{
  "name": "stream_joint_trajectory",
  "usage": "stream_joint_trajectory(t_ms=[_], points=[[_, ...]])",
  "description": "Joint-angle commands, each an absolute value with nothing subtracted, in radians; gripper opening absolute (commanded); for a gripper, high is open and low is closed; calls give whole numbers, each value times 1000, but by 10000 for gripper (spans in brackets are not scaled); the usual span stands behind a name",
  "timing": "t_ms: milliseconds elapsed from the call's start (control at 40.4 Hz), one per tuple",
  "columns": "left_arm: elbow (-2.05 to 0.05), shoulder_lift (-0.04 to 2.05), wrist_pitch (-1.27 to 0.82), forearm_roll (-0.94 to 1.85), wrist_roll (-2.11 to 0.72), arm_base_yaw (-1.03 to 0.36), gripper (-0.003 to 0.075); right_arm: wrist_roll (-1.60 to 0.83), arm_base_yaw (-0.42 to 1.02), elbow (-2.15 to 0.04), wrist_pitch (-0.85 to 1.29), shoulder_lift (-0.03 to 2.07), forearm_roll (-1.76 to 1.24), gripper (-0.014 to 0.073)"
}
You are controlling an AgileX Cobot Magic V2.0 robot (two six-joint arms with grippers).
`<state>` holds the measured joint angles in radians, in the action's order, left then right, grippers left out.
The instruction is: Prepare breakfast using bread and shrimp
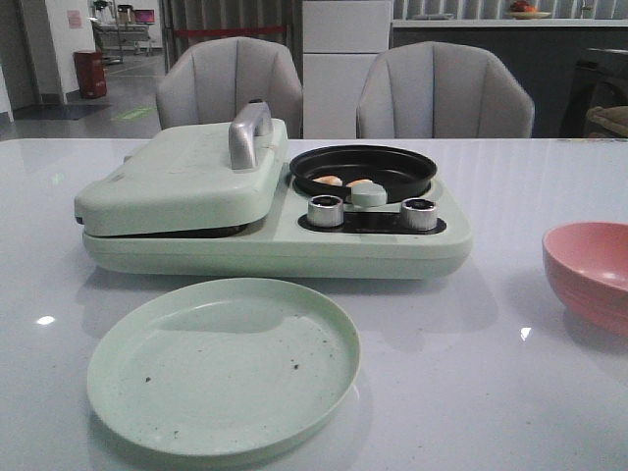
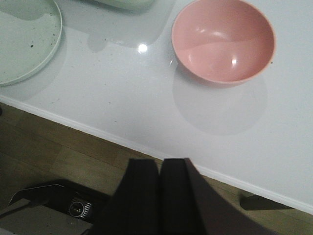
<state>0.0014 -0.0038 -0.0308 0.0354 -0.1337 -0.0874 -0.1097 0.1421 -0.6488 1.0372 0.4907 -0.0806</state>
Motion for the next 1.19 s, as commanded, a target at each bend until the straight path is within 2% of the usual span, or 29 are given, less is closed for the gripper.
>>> stream_joint_trajectory(t_ms=[0, 719, 917, 1164], points=[[7, -26, 67, 46, -122, -94, 101, -111, 141, -673, 984, 495, -81, 34], [7, -26, 67, 46, -122, -94, 101, -118, 136, -659, 965, 451, -63, 34], [7, -26, 67, 46, -122, -94, 101, -118, 79, -526, 702, 300, -48, 34], [7, -26, 67, 46, -122, -94, 101, -118, -22, -235, 305, 74, -59, 34]])
